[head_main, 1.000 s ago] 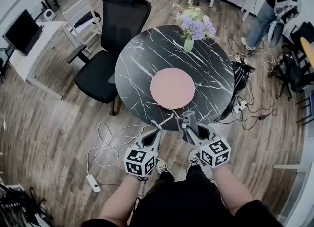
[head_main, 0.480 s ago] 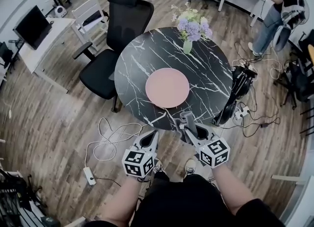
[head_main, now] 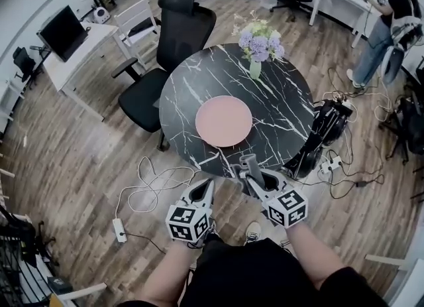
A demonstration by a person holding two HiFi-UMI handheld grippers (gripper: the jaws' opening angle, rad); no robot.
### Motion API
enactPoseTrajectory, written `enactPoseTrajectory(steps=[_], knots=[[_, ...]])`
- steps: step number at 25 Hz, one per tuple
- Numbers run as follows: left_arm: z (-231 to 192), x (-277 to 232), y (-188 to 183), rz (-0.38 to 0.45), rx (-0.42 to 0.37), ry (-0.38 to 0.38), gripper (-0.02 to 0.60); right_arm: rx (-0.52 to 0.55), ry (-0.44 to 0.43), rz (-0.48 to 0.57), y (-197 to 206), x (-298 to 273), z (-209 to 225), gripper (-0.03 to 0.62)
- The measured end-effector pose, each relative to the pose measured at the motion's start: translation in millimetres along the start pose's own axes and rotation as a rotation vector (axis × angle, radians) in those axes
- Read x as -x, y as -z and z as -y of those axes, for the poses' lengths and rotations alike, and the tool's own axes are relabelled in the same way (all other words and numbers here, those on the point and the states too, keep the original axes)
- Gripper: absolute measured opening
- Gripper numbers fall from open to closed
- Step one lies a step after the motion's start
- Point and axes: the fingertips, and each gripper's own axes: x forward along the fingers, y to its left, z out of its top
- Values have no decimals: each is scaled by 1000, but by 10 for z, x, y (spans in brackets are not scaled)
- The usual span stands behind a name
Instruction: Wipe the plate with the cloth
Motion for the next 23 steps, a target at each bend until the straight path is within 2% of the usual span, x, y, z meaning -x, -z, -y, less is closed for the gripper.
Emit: enactPoseTrajectory(steps=[10, 23], knots=[[309, 74, 100, 35, 16, -63, 18, 36, -66, 0, 37, 242, 65, 107], [599, 214, 220, 52, 18, -84, 18, 51, -91, 9, 92, 518, -1, 107]])
